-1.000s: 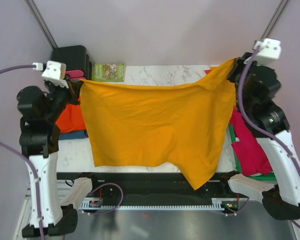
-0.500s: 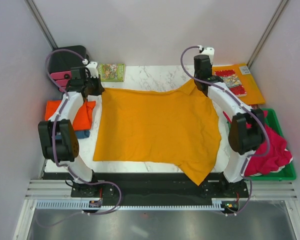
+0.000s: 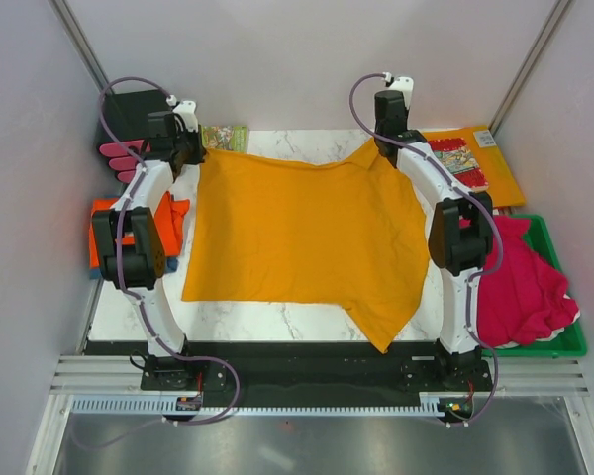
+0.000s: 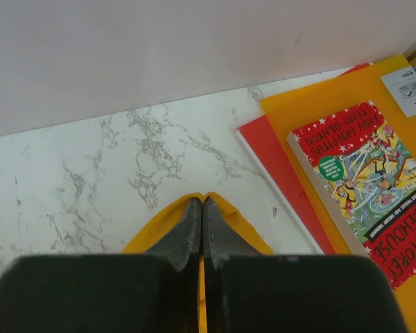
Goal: Fold and stack the t-shirts
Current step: Flatten out the tshirt
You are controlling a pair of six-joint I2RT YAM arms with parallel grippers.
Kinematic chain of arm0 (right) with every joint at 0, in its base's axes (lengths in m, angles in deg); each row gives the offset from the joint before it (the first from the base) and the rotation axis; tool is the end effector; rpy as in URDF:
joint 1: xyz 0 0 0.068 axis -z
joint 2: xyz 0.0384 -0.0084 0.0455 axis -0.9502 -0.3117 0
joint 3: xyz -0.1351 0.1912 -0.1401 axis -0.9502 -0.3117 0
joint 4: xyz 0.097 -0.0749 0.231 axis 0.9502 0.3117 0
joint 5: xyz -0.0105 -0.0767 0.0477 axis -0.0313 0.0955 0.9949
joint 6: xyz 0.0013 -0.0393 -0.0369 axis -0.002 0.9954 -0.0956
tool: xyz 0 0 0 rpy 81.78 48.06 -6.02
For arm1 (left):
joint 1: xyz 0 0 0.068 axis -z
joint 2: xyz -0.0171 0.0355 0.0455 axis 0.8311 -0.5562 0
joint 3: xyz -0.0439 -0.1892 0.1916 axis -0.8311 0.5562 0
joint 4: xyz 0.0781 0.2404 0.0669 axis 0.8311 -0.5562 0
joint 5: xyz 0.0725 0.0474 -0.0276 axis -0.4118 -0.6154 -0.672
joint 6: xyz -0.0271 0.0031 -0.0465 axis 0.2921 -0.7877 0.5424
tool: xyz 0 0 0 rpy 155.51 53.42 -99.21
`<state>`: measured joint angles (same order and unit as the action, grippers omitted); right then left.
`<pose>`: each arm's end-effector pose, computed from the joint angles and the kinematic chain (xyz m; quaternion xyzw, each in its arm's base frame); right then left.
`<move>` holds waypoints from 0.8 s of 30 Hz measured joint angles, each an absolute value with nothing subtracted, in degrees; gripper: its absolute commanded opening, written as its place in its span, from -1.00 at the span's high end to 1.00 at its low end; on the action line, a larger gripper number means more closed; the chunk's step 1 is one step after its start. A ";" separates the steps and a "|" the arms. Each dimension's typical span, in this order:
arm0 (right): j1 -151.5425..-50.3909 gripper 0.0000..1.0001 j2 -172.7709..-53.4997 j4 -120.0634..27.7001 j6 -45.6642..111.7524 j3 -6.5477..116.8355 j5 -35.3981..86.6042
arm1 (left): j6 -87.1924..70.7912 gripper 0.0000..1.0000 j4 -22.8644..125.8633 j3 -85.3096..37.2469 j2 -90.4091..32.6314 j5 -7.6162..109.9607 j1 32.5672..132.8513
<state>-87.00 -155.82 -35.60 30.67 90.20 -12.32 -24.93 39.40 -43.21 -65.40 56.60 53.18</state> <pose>0.5013 0.1172 0.2929 0.0994 0.8170 -0.1039 0.5584 0.4623 0.0162 0.2733 0.0750 0.8611 -0.0681 0.4983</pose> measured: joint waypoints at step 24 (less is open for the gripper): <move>-85.77 1.00 -168.45 -34.29 28.20 101.61 -9.79 | -25.71 0.97 39.44 -51.82 -74.60 52.47 55.46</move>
<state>-85.77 -168.45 -34.29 28.20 101.61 -9.79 -25.71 39.44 -51.82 -74.60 52.47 55.46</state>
